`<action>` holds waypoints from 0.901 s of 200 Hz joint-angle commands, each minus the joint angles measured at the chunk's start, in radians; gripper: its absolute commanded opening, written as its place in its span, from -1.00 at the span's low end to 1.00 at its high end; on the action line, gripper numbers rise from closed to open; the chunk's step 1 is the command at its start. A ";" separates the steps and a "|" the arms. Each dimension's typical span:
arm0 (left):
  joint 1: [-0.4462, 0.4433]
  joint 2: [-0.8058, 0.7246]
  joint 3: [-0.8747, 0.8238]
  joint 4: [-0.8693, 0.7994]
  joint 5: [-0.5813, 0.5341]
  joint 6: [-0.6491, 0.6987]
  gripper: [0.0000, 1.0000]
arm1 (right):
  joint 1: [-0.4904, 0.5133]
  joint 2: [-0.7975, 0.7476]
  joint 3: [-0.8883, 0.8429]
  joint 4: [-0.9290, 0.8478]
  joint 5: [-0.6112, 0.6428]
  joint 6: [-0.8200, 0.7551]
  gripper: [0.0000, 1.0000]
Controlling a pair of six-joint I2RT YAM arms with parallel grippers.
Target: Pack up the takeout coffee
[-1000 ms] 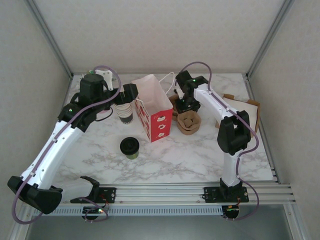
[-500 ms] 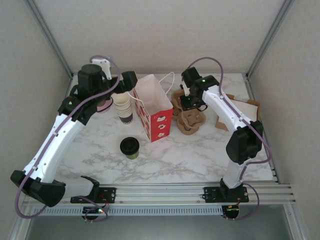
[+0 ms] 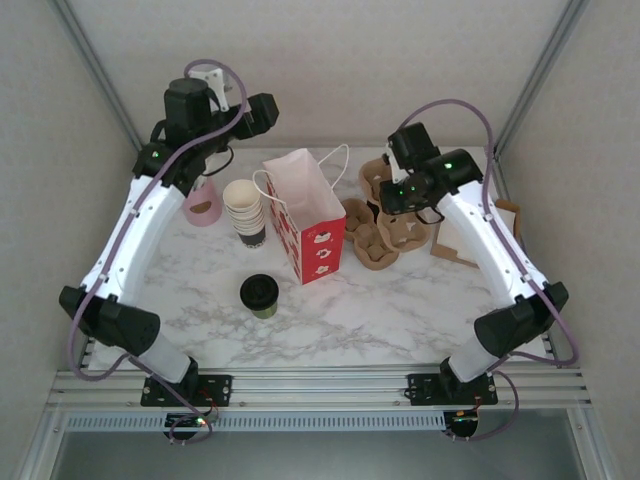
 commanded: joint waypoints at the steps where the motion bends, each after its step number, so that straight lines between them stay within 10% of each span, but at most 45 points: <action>1: 0.017 0.044 0.045 -0.001 0.066 -0.005 0.99 | 0.017 -0.047 0.083 -0.067 -0.013 0.025 -0.45; 180: 0.138 -0.060 -0.184 0.062 0.121 -0.022 0.99 | 0.148 0.204 0.620 0.022 -0.446 0.133 -0.47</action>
